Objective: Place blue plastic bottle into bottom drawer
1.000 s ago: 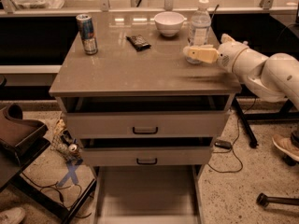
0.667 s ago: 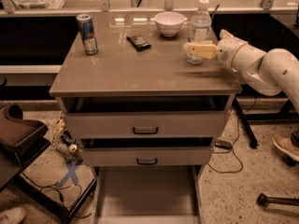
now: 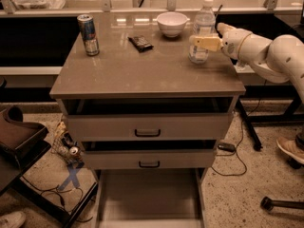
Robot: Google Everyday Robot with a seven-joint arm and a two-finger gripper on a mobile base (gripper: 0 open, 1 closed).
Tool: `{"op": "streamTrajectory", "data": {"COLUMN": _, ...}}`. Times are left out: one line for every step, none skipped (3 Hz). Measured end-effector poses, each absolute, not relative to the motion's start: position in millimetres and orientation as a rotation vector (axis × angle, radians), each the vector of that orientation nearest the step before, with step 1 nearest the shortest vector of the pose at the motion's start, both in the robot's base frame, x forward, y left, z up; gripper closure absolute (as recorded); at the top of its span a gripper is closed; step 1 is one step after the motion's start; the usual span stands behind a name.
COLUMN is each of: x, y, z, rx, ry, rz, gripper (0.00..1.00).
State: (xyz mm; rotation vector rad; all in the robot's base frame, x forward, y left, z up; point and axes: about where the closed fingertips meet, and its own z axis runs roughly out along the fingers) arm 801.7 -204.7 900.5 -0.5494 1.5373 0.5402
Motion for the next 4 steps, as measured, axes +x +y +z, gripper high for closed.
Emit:
{"op": "streamTrajectory", "data": {"x": 802.6, "y": -203.1, "z": 900.0, "rx": -0.553, "ry": 1.539, "rz": 0.541, "gripper": 0.42}}
{"op": "streamTrajectory", "data": {"x": 803.5, "y": -198.5, "z": 899.5, "rx": -0.557, "ry": 1.538, "rz": 0.546, "gripper": 0.73}}
{"op": "streamTrajectory", "data": {"x": 804.0, "y": -195.8, "z": 899.3, "rx": -0.559, "ry": 1.537, "rz": 0.55, "gripper": 0.96}}
{"op": "streamTrajectory", "data": {"x": 804.3, "y": -193.9, "z": 899.1, "rx": -0.561, "ry": 1.537, "rz": 0.552, "gripper": 1.0}}
